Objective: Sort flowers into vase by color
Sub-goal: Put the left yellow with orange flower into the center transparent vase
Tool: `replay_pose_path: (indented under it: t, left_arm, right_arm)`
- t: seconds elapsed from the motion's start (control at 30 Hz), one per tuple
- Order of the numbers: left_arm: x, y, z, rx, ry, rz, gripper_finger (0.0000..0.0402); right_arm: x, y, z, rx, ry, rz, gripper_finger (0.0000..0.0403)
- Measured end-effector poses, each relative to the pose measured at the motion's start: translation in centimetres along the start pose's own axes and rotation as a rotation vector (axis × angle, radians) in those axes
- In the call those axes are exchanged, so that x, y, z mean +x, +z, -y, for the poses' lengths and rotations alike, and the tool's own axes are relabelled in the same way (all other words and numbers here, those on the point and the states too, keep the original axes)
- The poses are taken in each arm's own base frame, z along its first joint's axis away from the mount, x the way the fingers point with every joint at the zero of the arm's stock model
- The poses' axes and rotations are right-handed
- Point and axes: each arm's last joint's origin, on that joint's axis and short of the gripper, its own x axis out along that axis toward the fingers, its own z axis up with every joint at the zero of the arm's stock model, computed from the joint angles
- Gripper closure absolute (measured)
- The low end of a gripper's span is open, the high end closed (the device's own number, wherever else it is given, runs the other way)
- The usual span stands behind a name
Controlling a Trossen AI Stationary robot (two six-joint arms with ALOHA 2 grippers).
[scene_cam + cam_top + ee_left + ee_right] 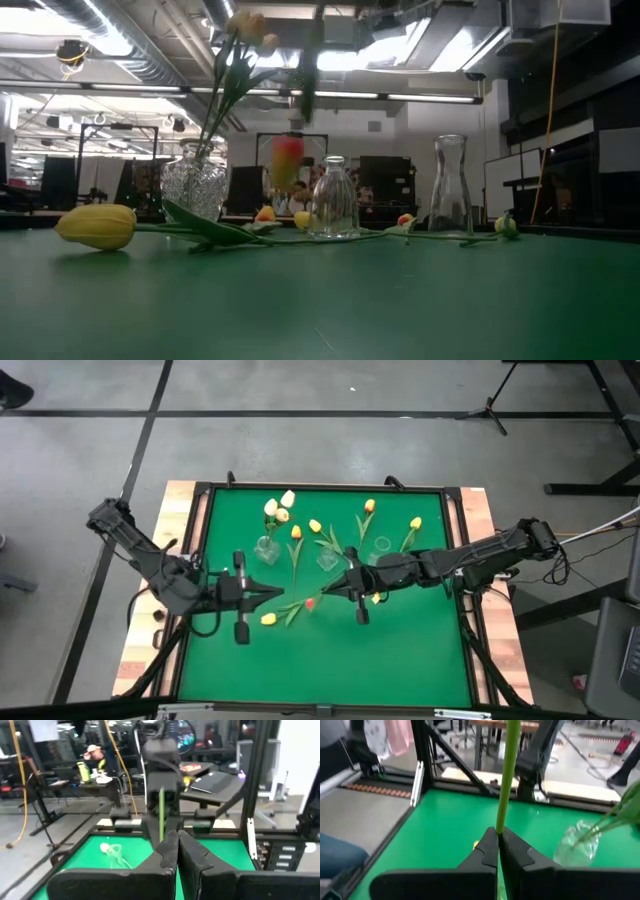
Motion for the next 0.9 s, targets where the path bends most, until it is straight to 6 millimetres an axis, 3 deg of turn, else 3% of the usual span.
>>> replay_pose_path:
  t: [0.3, 0.57, 0.73, 0.9]
  left_arm:
    - [-2.0, -5.3, 0.5, -0.13, 0.015, 0.148, 0.0401]
    - [-2.7, -10.1, -1.1, -0.381, -0.044, 0.322, 0.0401]
    - [-2.6, -11.5, -3.2, -0.586, -0.112, 0.456, 0.0401]
    - [-1.5, -11.6, -4.6, -0.666, -0.133, 0.542, 0.0401]
  right_arm:
    - [-0.2, 2.0, 0.1, -0.035, -0.015, 0.206, 0.0402]
    - [-1.0, 3.9, 0.6, -0.136, -0.168, 0.391, 0.0402]
    - [-1.8, 5.4, 0.8, -0.24, -0.26, 0.537, 0.0403]
    - [-2.7, 6.6, 0.8, -0.348, -0.311, 0.685, 0.0403]
